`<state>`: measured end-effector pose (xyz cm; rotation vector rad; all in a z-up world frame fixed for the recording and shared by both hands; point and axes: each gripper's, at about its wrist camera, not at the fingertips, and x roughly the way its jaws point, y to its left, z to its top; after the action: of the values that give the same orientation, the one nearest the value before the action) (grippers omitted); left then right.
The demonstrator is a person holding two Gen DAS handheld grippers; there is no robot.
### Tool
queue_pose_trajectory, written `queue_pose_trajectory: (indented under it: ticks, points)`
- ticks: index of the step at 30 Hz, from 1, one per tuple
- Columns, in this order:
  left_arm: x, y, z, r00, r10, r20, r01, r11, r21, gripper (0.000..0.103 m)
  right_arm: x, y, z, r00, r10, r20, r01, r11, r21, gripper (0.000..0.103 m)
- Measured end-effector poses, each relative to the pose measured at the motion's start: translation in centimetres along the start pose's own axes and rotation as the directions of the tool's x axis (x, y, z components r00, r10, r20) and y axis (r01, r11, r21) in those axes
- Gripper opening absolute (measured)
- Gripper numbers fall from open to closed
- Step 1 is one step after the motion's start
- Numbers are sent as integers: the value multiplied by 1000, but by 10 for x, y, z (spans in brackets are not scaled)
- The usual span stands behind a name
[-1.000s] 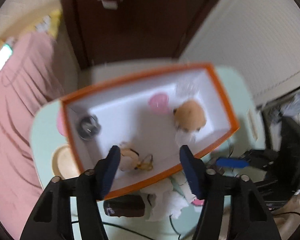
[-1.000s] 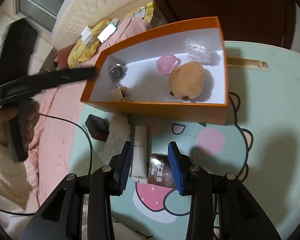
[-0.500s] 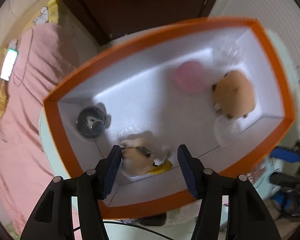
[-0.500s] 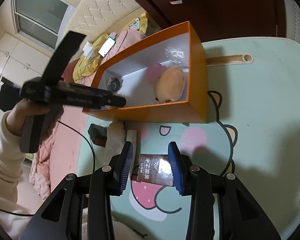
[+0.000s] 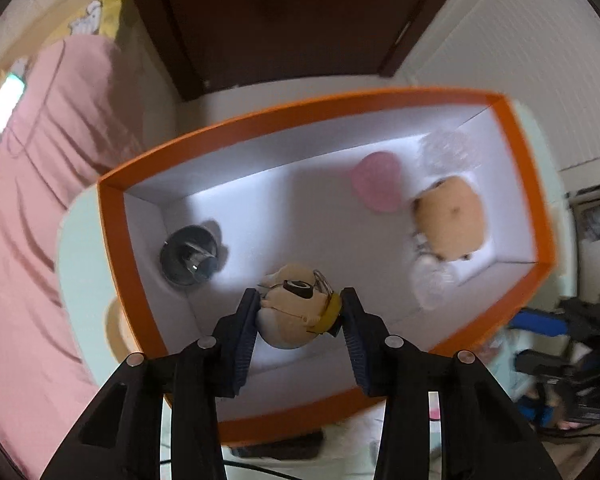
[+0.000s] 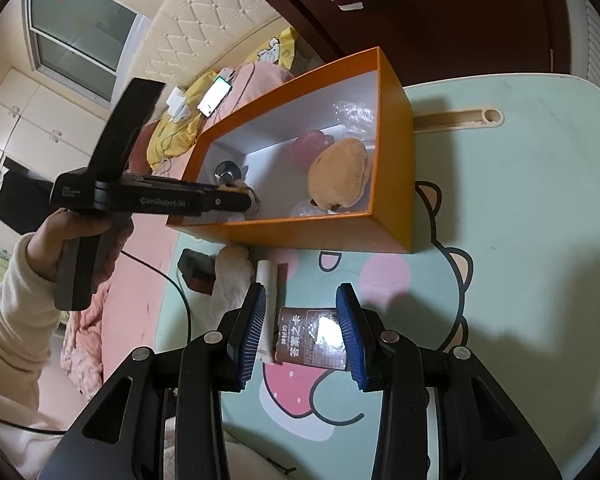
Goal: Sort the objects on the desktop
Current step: 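Reach the left gripper into the box and grasp the cartoon figurine, then lift the figurine out with the left gripper and release on table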
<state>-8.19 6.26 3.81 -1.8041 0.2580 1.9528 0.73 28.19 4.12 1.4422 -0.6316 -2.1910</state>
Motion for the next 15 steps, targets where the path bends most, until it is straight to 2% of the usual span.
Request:
queue_pose_trajectory:
  ticks: [4,8,11,13,15]
  points:
    - [-43,-3,-16,987,-103,123,106,994,-16,39,1,3,-1,1000,-9,-6,9,1000,-8,38]
    - [-72,-9,-35,965,-178,192,182,983,-3,39,2,4,0,1000,-22,-11,22,1000,-13,38]
    - [-67,-9,-45,949,-223,223,229,973,-3,39,4,7,-1,999,-29,-16,29,999,-20,38]
    - [-60,-26,-43,942,-233,242,242,970,-8,39,4,9,-1,999,-34,-18,33,999,-22,38]
    - [-54,-27,-54,929,-247,275,260,966,-10,39,5,11,-2,999,-38,-22,37,999,-24,38]
